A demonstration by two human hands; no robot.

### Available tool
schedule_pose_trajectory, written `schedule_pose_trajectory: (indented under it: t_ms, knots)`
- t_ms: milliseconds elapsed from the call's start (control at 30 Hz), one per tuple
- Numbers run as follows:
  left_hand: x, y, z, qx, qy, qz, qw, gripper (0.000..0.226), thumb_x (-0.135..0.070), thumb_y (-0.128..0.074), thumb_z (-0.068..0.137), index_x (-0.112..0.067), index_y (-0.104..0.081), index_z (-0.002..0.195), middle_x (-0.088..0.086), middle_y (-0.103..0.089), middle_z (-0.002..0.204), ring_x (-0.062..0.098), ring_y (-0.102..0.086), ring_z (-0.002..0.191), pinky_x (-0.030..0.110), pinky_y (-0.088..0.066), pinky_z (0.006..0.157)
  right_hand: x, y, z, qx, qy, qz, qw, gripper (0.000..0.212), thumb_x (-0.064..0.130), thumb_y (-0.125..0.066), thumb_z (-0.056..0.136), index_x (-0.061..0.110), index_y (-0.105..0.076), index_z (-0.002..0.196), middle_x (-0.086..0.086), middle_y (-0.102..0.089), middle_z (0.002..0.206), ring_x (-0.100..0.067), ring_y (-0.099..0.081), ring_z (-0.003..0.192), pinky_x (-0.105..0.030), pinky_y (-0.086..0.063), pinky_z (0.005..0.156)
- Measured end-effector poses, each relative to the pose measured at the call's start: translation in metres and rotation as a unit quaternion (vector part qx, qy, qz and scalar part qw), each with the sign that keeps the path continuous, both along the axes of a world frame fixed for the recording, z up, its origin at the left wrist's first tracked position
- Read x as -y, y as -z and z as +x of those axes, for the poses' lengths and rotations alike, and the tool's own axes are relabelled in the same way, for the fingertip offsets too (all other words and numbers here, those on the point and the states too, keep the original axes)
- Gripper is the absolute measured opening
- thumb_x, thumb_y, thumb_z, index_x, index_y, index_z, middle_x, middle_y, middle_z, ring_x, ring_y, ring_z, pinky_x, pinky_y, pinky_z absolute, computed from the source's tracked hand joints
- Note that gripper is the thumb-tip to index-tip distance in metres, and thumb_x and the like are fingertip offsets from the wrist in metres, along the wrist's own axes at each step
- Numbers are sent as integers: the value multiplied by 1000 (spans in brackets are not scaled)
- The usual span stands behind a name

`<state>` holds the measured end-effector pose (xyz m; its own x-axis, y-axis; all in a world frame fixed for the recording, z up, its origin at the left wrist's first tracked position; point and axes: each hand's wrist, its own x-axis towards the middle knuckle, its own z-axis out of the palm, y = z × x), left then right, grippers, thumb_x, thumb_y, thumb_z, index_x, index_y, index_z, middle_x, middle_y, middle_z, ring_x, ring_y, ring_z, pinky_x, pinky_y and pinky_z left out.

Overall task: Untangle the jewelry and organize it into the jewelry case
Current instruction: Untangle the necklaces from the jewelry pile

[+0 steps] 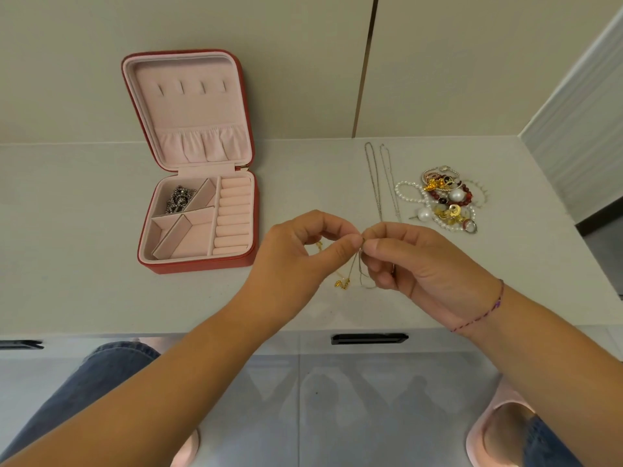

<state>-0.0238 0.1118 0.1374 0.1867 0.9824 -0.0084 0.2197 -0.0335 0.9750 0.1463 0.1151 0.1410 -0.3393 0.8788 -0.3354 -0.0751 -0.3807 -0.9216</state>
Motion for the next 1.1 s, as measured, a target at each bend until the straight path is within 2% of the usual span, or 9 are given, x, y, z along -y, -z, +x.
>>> schedule_pose_trajectory:
  t_ms: [167, 300, 400, 567, 633, 833, 967, 1100]
  knots:
    - [0, -3, 1, 46, 4, -66, 997, 6, -22, -67, 85, -18, -71, 83, -4, -67, 78, 6, -57, 75, 14, -47, 73, 0, -13, 3, 114, 41, 187, 975, 11, 1, -63, 83, 11, -63, 80, 13, -56, 56, 0, -48, 52, -13, -43, 54]
    - [0, -4, 2, 54, 6, -74, 996, 9, -21, -66, 86, -13, -71, 85, 15, -67, 84, 11, -56, 75, 15, -47, 72, 1, -16, 5, 160, 45, 252, 953, 13, 3, -68, 81, 16, -66, 79, 12, -56, 60, -2, -48, 57, -14, -44, 55]
    - [1, -4, 3, 60, 9, -81, 995, 10, -21, -66, 86, -12, -71, 86, 6, -64, 77, 9, -54, 73, 15, -46, 70, 2, -14, 4, 170, 37, 253, 952, 11, 7, -71, 80, 17, -67, 78, 4, -57, 63, -12, -50, 60, -21, -47, 56]
    - [1, -4, 3, 40, 15, -72, 997, 9, -28, -67, 83, -19, -71, 83, -10, -66, 74, 3, -55, 72, 11, -45, 69, 3, -16, 4, 191, 29, 257, 947, 10, 6, -69, 79, 16, -68, 78, -3, -59, 65, -13, -52, 59, -21, -47, 56]
    - [0, -4, 3, 30, 18, -67, 997, 8, -28, -67, 84, -21, -71, 82, -12, -66, 73, 2, -54, 72, 10, -44, 68, 3, -16, 5, 196, 23, 257, 946, 10, 6, -68, 79, 16, -67, 77, 0, -59, 63, -12, -51, 59, -20, -47, 56]
    - [1, -5, 3, 33, 31, -69, 997, 6, -25, -67, 84, -21, -70, 81, -13, -65, 72, 1, -54, 72, 10, -43, 70, 2, -16, 4, 191, 4, 246, 950, 17, 0, -64, 82, 16, -65, 75, 10, -54, 58, -3, -47, 55, -14, -41, 51]
    - [3, -8, 4, 74, 44, -95, 992, 9, -22, -65, 84, -15, -70, 84, -4, -66, 77, 7, -57, 75, 12, -46, 72, 2, -18, 1, 139, 6, 191, 972, 20, -4, -58, 84, 12, -63, 75, 13, -54, 54, -2, -46, 52, -12, -40, 52]
    - [3, -9, 5, 94, 48, -102, 989, 10, -26, -65, 80, -18, -71, 83, 0, -68, 83, 11, -59, 82, 14, -47, 78, 1, -17, 2, 74, 17, 129, 989, 21, -7, -55, 86, 9, -62, 75, 9, -52, 51, -7, -42, 50, -13, -39, 50]
